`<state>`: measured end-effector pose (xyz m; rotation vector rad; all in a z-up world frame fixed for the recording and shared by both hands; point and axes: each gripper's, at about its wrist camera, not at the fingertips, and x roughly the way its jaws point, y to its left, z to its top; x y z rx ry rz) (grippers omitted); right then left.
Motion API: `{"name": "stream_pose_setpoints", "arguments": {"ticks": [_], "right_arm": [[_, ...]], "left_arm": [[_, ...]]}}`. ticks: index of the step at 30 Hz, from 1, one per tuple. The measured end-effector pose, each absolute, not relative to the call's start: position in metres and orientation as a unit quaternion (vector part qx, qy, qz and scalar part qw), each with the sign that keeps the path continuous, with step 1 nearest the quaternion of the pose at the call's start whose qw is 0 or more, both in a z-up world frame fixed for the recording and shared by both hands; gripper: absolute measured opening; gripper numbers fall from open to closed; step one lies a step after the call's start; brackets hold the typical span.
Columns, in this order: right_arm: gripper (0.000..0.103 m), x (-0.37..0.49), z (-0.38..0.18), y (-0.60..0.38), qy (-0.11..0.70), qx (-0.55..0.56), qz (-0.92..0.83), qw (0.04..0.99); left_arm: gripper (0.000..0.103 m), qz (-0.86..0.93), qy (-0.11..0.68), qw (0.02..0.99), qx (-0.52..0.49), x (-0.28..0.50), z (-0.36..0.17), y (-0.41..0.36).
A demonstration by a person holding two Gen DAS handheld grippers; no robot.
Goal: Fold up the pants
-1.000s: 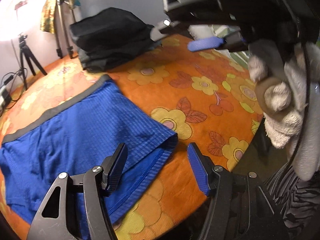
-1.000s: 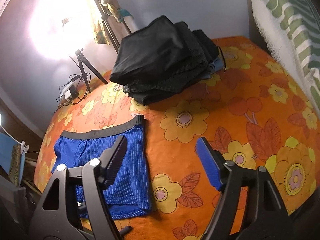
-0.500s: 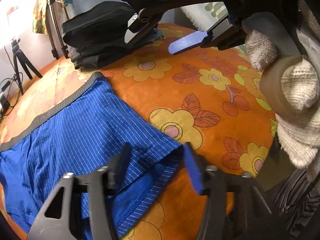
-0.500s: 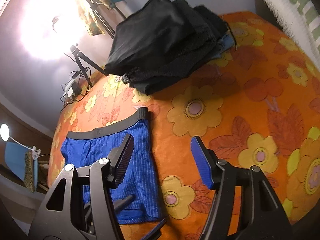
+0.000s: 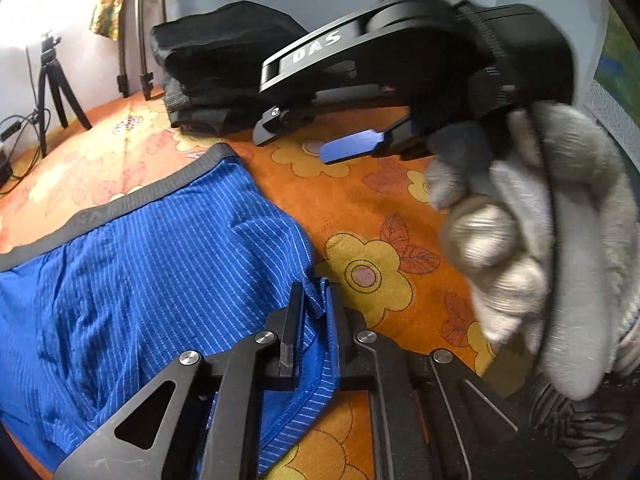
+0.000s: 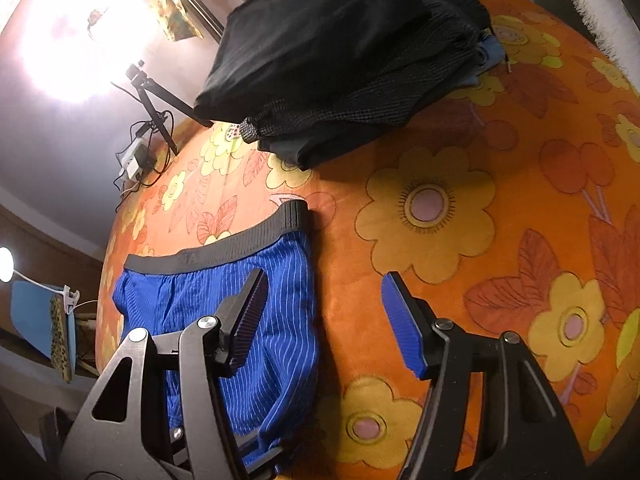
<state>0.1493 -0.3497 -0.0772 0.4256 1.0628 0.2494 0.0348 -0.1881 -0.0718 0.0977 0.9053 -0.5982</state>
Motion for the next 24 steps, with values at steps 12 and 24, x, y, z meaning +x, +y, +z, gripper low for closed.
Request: {"name": "stream_pose_setpoints", "arguments": {"ticks": [12,24], "right_arm": [[0.062,0.199,-0.1,-0.331,0.524,0.209,0.123,0.817],[0.039,0.211,-0.103,-0.321,0.521,0.194,0.13,0.821]], "left_arm": [[0.006,-0.3,0.414,0.859,0.025,0.035,-0.059,-0.179],[0.006,-0.3,0.399,0.867,0.0,0.034,-0.045,-0.162]]}}
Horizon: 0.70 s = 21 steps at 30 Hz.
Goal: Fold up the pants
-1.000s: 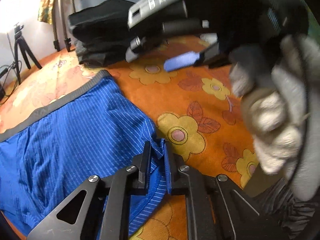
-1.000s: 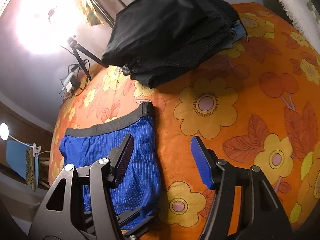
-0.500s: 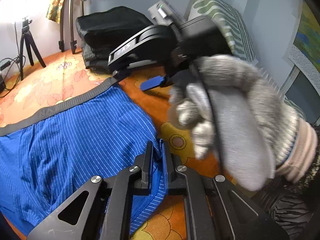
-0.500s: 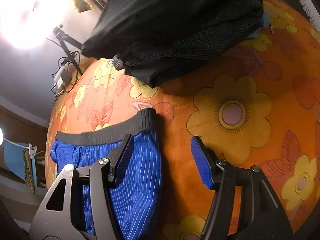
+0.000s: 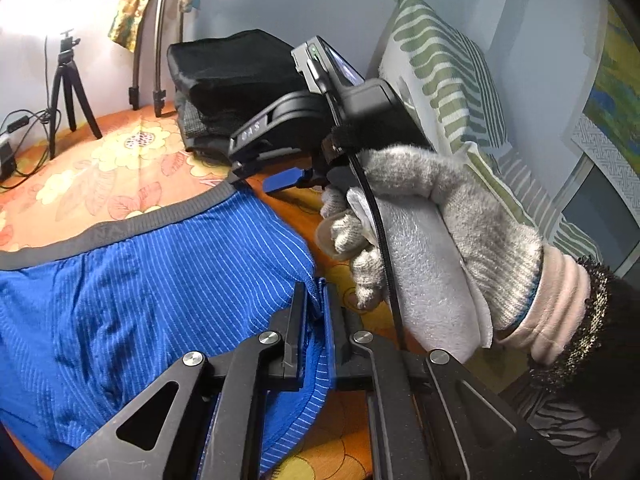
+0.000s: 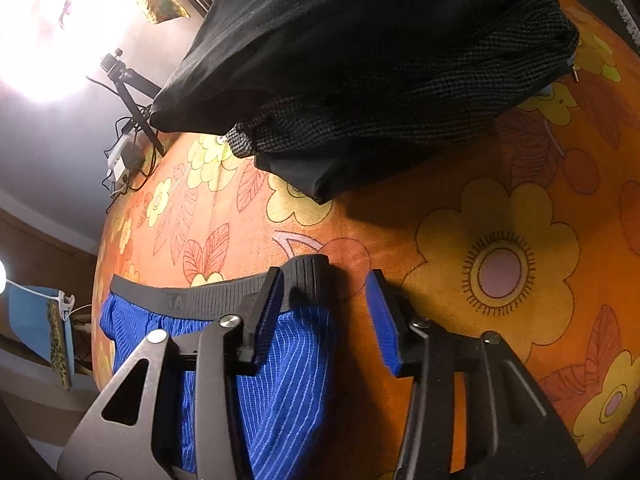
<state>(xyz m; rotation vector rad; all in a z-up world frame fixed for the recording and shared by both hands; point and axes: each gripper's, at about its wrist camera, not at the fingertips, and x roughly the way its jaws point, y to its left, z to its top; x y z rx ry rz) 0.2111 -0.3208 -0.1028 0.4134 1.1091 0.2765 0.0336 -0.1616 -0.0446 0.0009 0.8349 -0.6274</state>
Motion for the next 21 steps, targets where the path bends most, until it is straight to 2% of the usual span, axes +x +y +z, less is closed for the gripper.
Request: {"name": "stream_pose_setpoints", "arguments": {"ticks": [4,5,9,21], "right_arm": [[0.028,0.214,-0.106,-0.318,0.525,0.208,0.137,0.814],[0.022,0.215,-0.108,-0.317,0.528,0.213,0.142,0.81],[0.012,0.212,-0.105,-0.314,0.521,0.209,0.132,0.817],[0.007,0.194,-0.037,-0.301,0.439,0.199,0.133,0.866]], "left_arm": [[0.006,-0.297,0.396,0.869,-0.002,0.033,-0.043,-0.156],[0.006,-0.296,0.395,0.87,-0.002,0.032,-0.043,-0.154],[0.005,-0.294,0.391,0.872,-0.006,0.029,-0.039,-0.148],[0.005,-0.299,0.361,0.883,-0.031,0.013,-0.013,-0.12]]}}
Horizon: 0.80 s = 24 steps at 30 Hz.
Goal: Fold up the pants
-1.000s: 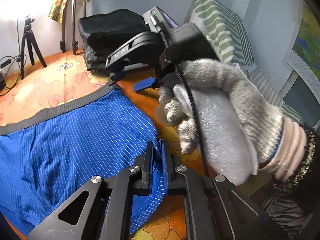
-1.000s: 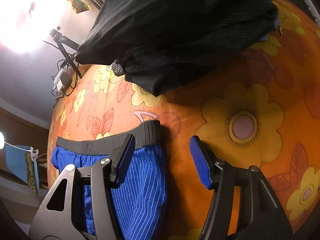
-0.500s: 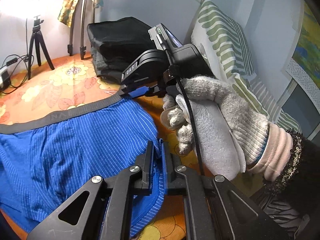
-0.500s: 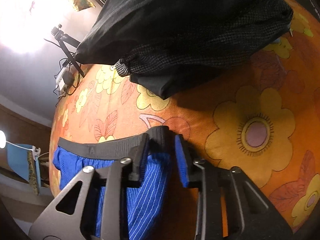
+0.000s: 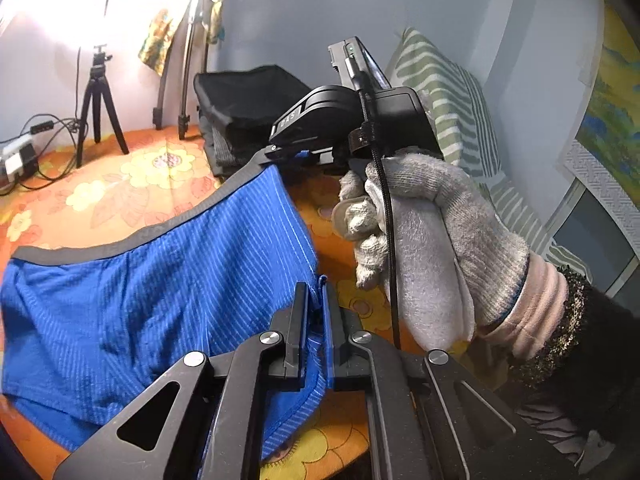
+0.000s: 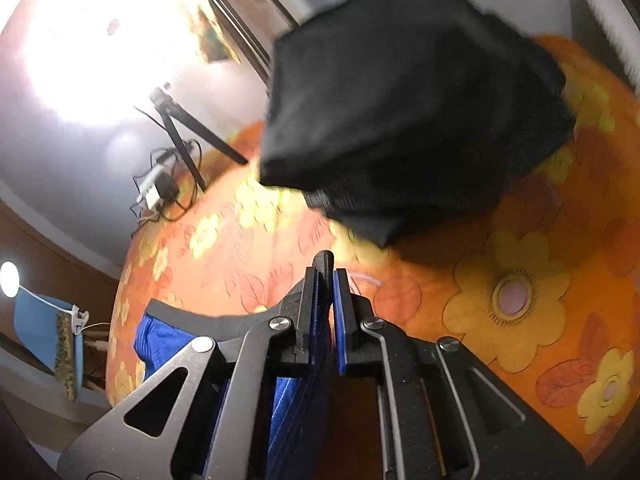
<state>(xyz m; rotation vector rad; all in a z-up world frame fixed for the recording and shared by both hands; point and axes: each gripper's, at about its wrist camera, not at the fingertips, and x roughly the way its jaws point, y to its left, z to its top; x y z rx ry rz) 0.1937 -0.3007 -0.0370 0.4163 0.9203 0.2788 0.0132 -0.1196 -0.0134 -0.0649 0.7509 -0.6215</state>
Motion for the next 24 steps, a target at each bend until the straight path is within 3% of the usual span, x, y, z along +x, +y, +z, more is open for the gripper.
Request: {"name": "stream_pose_setpoints", "arguments": {"ticks": [18,24], "right_arm": [[0.007,0.19,-0.02,-0.313,0.432,0.194,0.106,0.875],[0.007,0.192,-0.031,-0.302,0.449,0.174,0.112,0.869]], "left_arm": [[0.004,-0.317,0.33,0.888,-0.04,0.002,0.006,-0.108],[0.005,-0.31,0.367,0.877,-0.025,0.009,-0.019,-0.11]]}}
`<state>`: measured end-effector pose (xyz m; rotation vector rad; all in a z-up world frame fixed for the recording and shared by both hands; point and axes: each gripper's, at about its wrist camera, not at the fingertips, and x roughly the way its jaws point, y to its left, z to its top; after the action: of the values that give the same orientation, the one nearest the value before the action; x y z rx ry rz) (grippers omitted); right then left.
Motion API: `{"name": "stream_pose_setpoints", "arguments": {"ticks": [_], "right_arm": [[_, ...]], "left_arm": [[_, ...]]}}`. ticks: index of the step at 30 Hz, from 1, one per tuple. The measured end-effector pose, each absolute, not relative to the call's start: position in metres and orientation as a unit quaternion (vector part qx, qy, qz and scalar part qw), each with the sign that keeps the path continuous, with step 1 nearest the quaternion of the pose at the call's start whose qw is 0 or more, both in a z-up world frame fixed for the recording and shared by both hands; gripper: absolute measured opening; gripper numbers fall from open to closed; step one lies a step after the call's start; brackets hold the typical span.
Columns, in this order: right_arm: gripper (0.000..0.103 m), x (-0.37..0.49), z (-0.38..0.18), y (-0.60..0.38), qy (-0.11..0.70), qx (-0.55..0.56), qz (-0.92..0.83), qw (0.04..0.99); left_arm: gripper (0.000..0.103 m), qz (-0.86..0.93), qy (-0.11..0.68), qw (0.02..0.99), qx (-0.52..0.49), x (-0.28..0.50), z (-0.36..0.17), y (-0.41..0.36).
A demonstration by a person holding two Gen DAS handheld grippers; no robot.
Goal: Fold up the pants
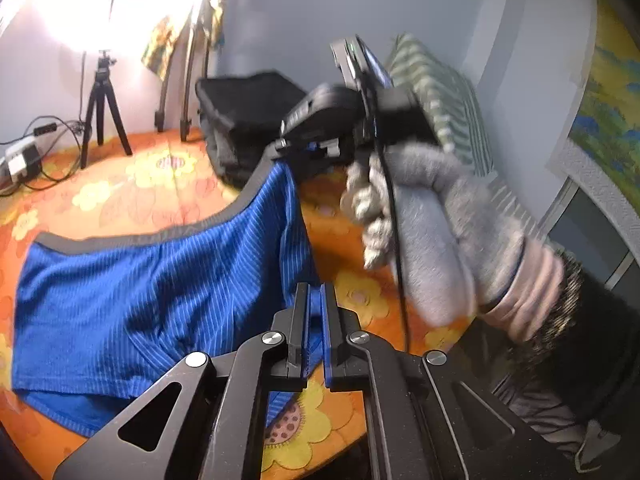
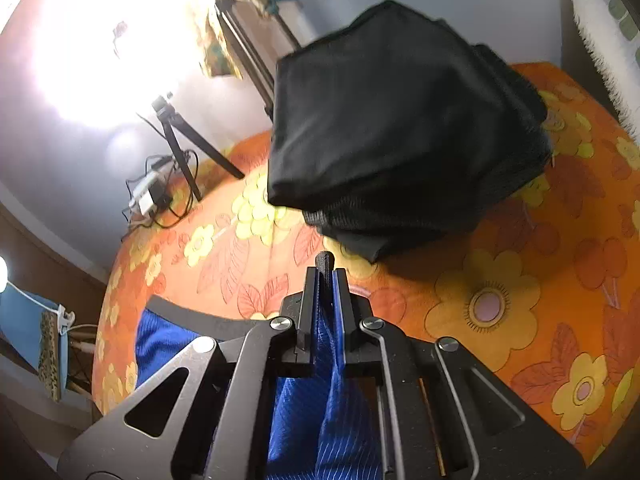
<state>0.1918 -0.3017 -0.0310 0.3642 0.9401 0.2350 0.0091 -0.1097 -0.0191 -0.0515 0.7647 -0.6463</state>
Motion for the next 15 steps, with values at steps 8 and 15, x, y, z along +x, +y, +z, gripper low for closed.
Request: {"name": "stream_pose_setpoints", "arguments": {"ticks": [8,15], "right_arm": [[0.007,0.191,-0.038,-0.316,0.457,0.184,0.11,0.863],[0.007,0.19,-0.04,-0.321,0.459,0.187,0.111,0.861]], "left_arm": [[0.028,-0.289,0.429,0.856,-0.014,0.041,-0.066,-0.14],[0.037,-0.271,0.45,0.851,-0.008,0.059,-0.085,-0.156]]}}
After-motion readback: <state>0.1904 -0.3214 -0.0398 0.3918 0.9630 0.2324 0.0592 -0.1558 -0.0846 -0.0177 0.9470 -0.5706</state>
